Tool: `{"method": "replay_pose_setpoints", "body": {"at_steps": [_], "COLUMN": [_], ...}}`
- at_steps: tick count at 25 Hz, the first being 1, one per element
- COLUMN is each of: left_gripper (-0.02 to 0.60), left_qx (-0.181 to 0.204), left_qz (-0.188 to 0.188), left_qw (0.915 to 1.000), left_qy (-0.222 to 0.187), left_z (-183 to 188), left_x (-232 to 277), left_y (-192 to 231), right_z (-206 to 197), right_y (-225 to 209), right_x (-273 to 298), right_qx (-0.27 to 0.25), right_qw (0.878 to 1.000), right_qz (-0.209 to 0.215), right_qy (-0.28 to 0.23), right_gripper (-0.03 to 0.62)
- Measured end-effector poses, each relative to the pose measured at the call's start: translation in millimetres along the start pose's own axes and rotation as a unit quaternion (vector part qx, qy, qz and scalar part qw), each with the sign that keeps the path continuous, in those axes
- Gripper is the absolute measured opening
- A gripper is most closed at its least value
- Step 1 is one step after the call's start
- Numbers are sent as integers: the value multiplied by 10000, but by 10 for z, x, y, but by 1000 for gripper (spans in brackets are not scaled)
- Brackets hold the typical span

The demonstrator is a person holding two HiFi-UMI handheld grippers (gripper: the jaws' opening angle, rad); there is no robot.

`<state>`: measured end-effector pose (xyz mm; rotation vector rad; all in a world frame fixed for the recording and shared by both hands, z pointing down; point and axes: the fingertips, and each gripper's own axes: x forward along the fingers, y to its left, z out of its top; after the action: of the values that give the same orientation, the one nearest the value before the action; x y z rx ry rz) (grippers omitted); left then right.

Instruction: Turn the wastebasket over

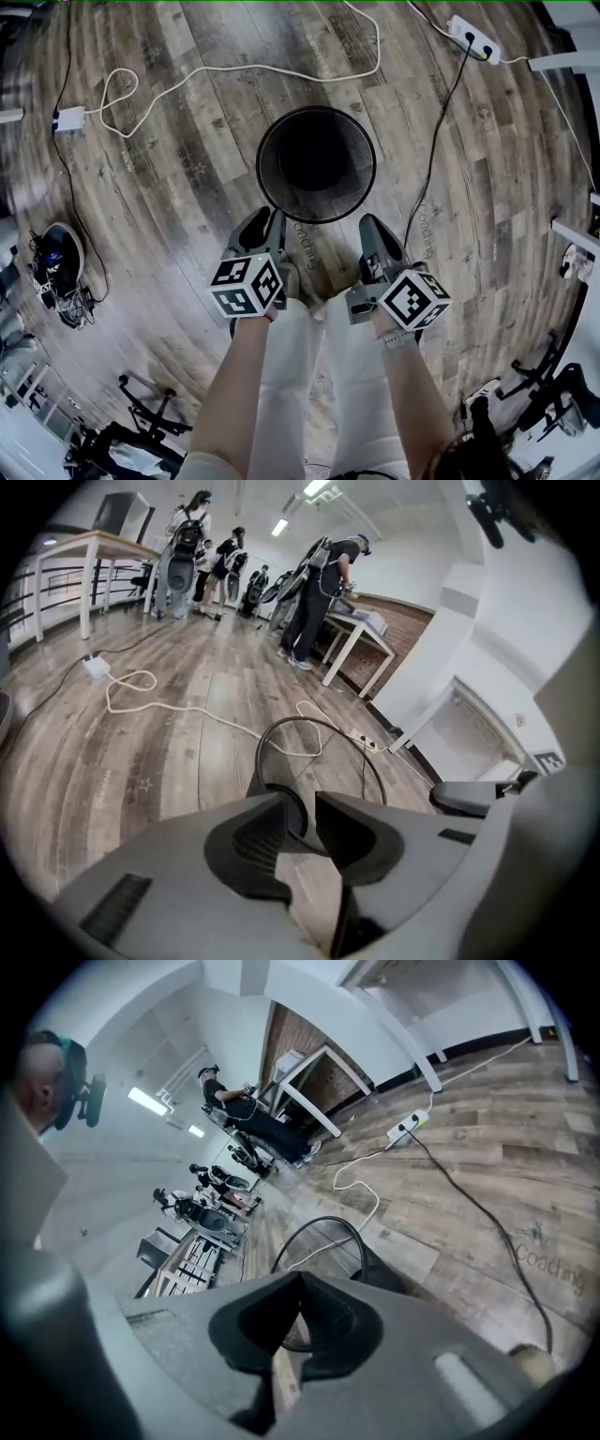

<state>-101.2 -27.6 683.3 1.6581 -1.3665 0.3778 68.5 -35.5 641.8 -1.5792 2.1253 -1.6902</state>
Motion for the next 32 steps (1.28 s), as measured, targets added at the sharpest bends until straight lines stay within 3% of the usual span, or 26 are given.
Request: {"method": "replay_pose_setpoints", "body": {"at_steps": [7,10,14,17,22,32], "left_gripper": [89,83,62,41,7,-2], "left_qx": [395,610,748,1070,1477,1761], "left_qz": [-728,-839,-931,-1047,-1198,-1340], "left_qw": [9938,9899,9861,9806,9714,9571], "left_qy": [-748,-969,-1158,-1265,-1419,-1869], "left_z": [400,548,704,831,1063,1697], "left_x": [-418,-627,-918,-1113,-1513,-2288], "left_y": [-297,-395,-533,-690,-925,-1406], "right_z": [128,199,258,356,534,955], "right_y": [341,524,814,1024,1383,2137], "right_x": [-174,-263,-426,-561,-829,-1379], "right_qx": [-884,-1299,-2028,-2570,-2837,-3404], "right_qw": [9959,9910,9780,9647,9562,9350], "right_qz": [175,304,479,566,711,866], "right_qy": [-82,-83,7,-37,-134,-483], "right_gripper": [-2,-2,-3,-3,-3,-3]}}
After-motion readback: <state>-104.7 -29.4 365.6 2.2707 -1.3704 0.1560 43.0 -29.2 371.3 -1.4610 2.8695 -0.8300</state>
